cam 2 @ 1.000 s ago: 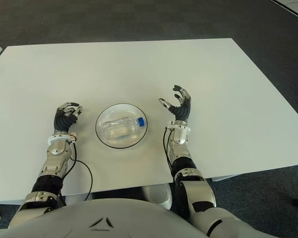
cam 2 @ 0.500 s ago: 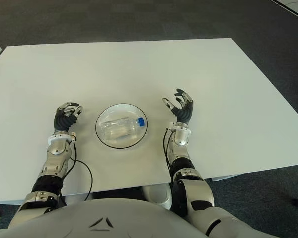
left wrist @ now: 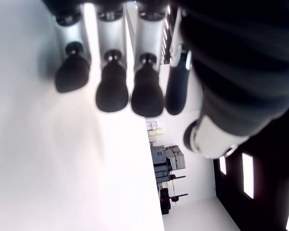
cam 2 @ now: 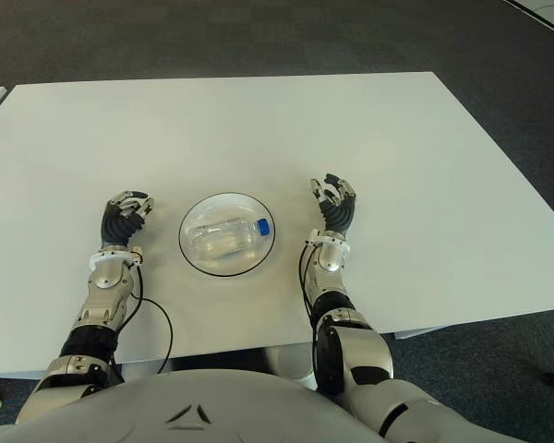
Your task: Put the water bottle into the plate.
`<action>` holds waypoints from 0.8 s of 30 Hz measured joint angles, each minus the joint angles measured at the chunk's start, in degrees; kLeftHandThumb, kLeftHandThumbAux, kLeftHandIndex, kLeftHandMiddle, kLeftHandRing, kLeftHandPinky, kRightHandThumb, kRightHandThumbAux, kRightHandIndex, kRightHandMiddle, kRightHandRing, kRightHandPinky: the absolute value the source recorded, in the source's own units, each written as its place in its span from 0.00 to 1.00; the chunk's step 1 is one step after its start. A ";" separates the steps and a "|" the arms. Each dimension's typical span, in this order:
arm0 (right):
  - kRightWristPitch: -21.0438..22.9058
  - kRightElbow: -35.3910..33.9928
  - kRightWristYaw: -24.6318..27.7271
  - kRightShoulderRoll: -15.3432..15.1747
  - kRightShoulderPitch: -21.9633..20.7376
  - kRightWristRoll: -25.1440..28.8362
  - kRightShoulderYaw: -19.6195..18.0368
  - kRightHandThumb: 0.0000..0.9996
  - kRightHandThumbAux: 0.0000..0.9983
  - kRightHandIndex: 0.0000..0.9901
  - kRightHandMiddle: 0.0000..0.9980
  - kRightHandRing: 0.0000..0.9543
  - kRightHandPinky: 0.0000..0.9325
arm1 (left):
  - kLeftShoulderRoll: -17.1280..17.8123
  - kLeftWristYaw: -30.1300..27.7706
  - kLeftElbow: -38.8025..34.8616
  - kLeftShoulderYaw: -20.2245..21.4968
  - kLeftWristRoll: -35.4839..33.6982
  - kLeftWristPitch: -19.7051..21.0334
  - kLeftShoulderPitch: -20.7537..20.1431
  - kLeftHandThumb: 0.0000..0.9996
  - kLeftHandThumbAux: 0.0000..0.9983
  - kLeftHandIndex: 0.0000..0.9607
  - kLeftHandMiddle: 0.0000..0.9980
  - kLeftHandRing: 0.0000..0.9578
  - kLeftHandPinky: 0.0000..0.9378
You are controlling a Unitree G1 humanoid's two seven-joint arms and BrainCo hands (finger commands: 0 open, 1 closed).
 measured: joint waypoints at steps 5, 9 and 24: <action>0.26 0.14 -0.04 -0.17 -0.08 -0.33 0.15 0.71 0.73 0.44 0.56 0.59 0.59 | 0.00 0.00 0.65 0.00 0.08 -0.88 -0.08 0.71 0.72 0.46 0.78 0.80 0.83; 1.63 0.09 0.67 -0.54 -0.24 -0.71 0.69 0.71 0.73 0.44 0.56 0.59 0.59 | 0.00 0.01 1.01 -0.02 0.13 -1.19 -0.15 0.71 0.72 0.46 0.78 0.80 0.83; 7.10 -3.76 1.98 -1.38 0.72 -2.72 3.28 0.71 0.74 0.43 0.52 0.56 0.59 | -0.11 0.01 0.36 -0.13 0.01 -1.02 0.16 0.71 0.72 0.46 0.78 0.80 0.82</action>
